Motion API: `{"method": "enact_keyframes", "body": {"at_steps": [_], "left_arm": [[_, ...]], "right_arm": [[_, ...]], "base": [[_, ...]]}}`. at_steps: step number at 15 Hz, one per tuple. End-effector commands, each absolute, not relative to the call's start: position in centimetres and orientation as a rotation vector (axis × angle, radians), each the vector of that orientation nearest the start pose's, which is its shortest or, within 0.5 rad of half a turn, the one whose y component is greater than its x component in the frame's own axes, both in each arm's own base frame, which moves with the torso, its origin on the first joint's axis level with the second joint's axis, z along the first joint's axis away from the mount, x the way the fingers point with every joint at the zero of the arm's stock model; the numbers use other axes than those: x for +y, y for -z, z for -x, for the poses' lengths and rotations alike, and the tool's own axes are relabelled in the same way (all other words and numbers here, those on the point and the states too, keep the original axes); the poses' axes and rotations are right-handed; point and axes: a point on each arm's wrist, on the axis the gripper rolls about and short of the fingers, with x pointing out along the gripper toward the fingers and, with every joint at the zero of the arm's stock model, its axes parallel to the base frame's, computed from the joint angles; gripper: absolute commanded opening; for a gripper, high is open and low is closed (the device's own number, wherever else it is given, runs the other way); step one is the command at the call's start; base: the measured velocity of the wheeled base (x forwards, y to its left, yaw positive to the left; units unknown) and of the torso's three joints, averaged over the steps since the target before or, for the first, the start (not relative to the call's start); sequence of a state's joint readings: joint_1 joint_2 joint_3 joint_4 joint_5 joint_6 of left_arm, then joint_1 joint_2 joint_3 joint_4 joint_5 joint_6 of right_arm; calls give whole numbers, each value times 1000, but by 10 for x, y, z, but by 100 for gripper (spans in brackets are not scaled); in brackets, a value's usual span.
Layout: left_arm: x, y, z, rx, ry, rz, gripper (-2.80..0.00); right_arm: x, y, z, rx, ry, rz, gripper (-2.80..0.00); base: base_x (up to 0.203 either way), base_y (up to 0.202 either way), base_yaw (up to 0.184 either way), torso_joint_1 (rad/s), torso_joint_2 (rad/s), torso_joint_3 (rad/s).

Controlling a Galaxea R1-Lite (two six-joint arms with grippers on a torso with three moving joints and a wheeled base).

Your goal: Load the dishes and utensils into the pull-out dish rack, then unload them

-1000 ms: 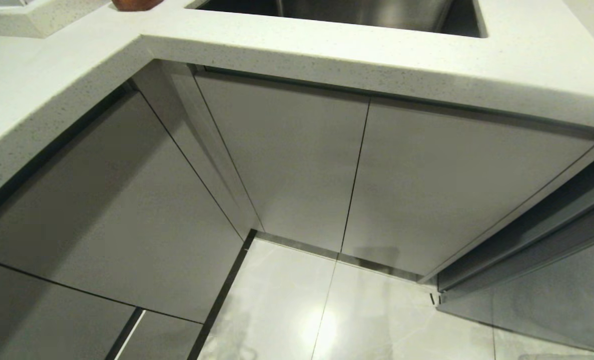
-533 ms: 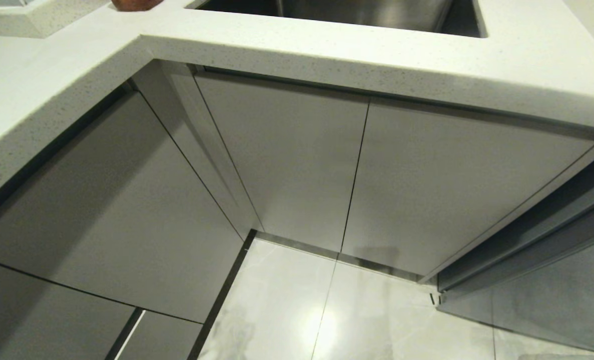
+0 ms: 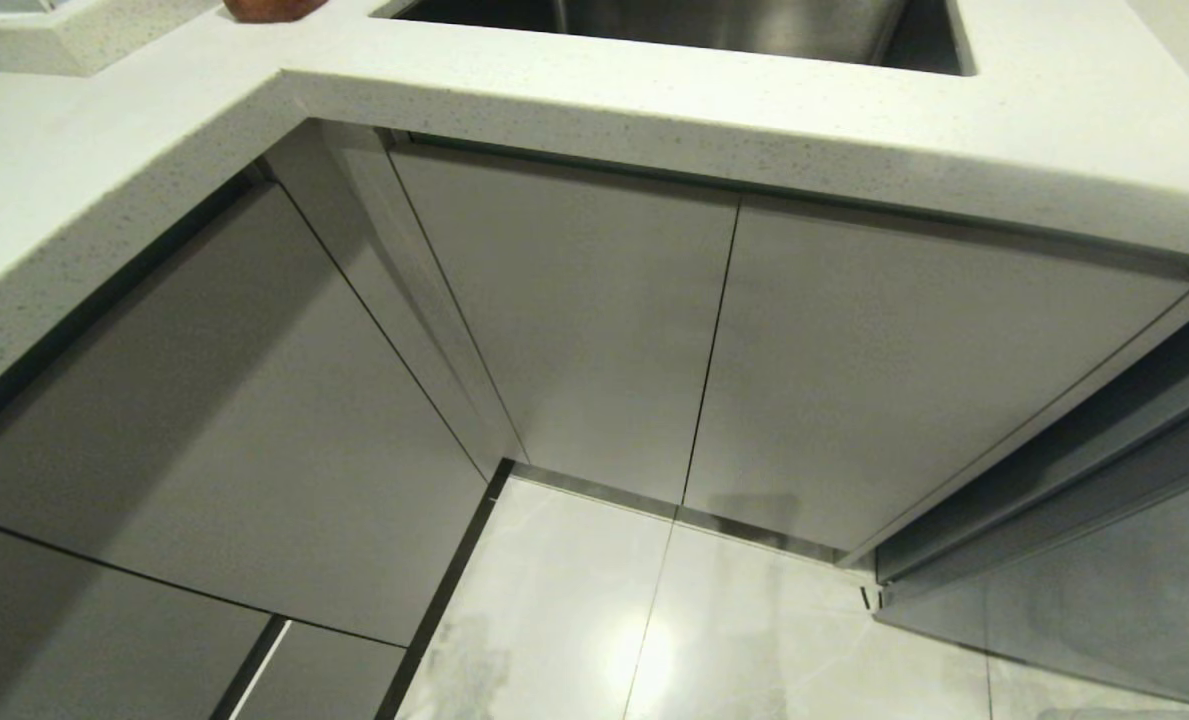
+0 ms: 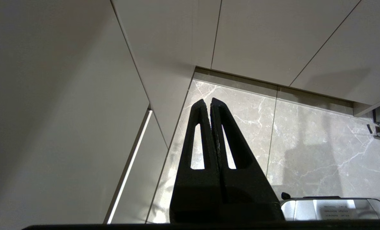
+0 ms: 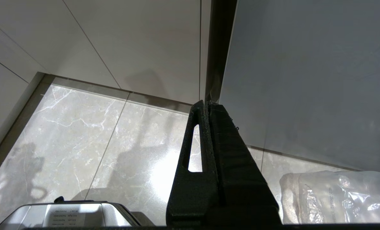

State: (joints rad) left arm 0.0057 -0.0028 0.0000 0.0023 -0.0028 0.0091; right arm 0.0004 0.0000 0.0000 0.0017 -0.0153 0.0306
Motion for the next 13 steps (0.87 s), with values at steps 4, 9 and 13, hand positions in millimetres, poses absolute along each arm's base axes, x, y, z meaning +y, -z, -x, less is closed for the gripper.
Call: {"method": "enact_keyframes", "body": {"at_steps": [4, 9, 13], "left_arm": [[0, -75, 23, 5, -3, -9, -280], [0, -75, 23, 5, -3, -9, -280], [0, -75, 23, 5, -3, -9, -280]], "right_arm": [[0, -75, 23, 3, 15, -34, -280], [0, -74, 23, 4, 15, -33, -280], [0, -74, 23, 4, 15, -33, -280]], "base": [[0, 0, 0, 0, 0, 0], [0, 0, 0, 0, 0, 0], [0, 0, 0, 0, 0, 0]]}}
